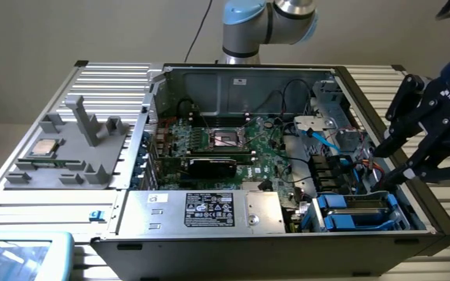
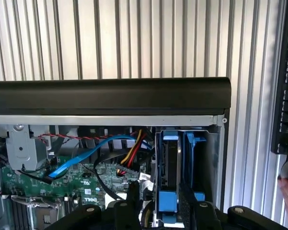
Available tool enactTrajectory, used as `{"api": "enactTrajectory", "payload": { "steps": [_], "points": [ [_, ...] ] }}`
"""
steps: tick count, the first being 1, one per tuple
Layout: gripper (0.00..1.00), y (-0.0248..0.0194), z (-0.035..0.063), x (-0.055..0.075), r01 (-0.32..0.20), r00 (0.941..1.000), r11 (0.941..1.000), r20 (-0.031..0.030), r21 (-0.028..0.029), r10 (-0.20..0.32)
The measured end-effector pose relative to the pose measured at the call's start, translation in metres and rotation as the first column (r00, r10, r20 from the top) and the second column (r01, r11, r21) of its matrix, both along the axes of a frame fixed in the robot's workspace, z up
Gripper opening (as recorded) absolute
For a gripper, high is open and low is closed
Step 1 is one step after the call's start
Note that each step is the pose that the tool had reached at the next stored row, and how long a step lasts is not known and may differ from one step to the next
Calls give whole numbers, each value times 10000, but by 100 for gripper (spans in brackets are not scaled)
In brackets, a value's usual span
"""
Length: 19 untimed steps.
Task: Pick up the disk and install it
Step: 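Insert the first disk wire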
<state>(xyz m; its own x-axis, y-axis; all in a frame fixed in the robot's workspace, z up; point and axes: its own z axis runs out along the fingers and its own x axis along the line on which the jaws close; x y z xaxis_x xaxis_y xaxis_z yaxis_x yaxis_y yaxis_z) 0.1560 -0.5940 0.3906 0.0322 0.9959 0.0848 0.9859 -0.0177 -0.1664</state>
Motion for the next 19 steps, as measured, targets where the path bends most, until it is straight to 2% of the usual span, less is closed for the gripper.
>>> {"api": "enactTrajectory", "payload": {
  "steps": [3, 4, 5, 8, 9, 11, 13, 18, 19],
  "points": [
    [45, 0, 0, 29, 2, 9998, 9996, -180, 271, 2],
    [45, 0, 0, 38, 4, 9997, 9994, -227, 332, 4],
    [45, -4, 0, 44, 6, 9997, 9994, -257, 337, 2],
    [45, -5, -1, 46, 8, 9997, 9994, -258, 338, 0],
    [45, -8, 0, 51, 11, 9996, 9994, -280, 337, -2],
    [45, -15, 0, 51, 59, 9993, 9994, -376, 337, -46],
    [45, -19, 0, 50, 206, 9989, 9992, -429, 336, -192],
    [45, -19, -5, 52, 579, 9974, 9978, -447, 336, -564],
    [45, -19, -6, 51, 633, 9970, 9974, -468, 335, -617]
  ]
}}
